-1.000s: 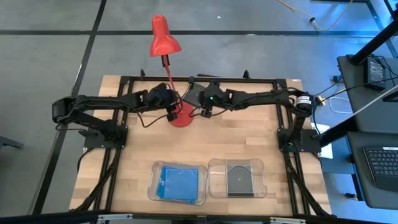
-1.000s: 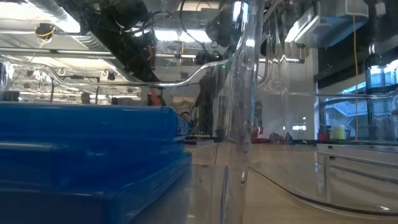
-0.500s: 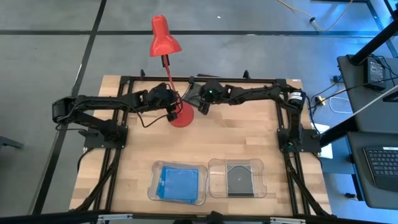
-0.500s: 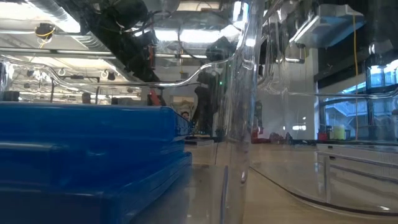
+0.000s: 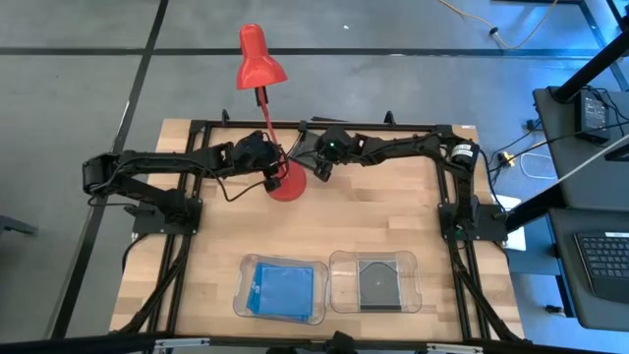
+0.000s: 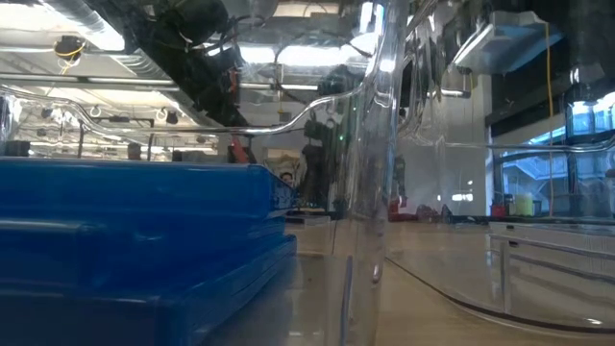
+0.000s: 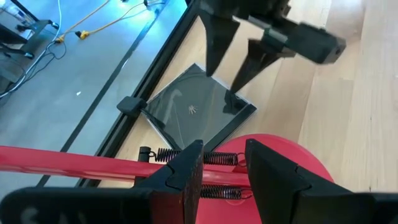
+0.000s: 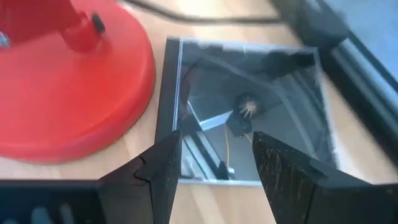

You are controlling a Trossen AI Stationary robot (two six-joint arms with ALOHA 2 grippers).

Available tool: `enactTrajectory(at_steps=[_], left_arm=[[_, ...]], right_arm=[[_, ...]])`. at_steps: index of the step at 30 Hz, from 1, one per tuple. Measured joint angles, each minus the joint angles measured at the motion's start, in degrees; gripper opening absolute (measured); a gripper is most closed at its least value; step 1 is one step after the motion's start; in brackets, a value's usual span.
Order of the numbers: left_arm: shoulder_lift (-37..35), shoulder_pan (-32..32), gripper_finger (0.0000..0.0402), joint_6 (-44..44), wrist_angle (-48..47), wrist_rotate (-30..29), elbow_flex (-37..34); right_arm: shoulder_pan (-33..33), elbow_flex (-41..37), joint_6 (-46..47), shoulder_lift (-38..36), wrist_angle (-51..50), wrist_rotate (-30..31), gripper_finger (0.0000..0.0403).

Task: Pick & place jewel cases by type
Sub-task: Put the black cd case into the right transparent bin

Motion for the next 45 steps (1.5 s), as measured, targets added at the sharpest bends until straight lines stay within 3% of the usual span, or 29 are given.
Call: enactTrajectory(at_steps=[19, 27, 33, 41, 45], left_arm=[[0.00, 0.00, 0.0118, -0.89, 0.00, -0.01, 0.00], [0.00, 0.00, 0.0118, -1.45, -0.02, 0.00, 0.00], [0.00, 0.00, 0.0118, -1.55, -0.02, -0.01, 0.00], [0.00, 0.00, 0.0118, -4.38, -0.02, 0.00, 0.00], [0.00, 0.00, 0.0118, -8.37, 0.00, 0.02, 0.00]], right_arm=[[-0.63, 0.22, 1.73, 5.30, -0.39, -1.71, 0.0202], [-0.63, 0.40, 3.30, 4.58, -10.54, -1.85, 0.0202], [0.07, 0.37, 5.56, 2.27, -19.96, -5.48, 0.0202], [6.45, 0.00, 7.26, -1.53, -35.29, -2.79, 0.0202], [10.44, -0.88, 9.57, -1.84, -38.12, -1.59, 0.0202]])
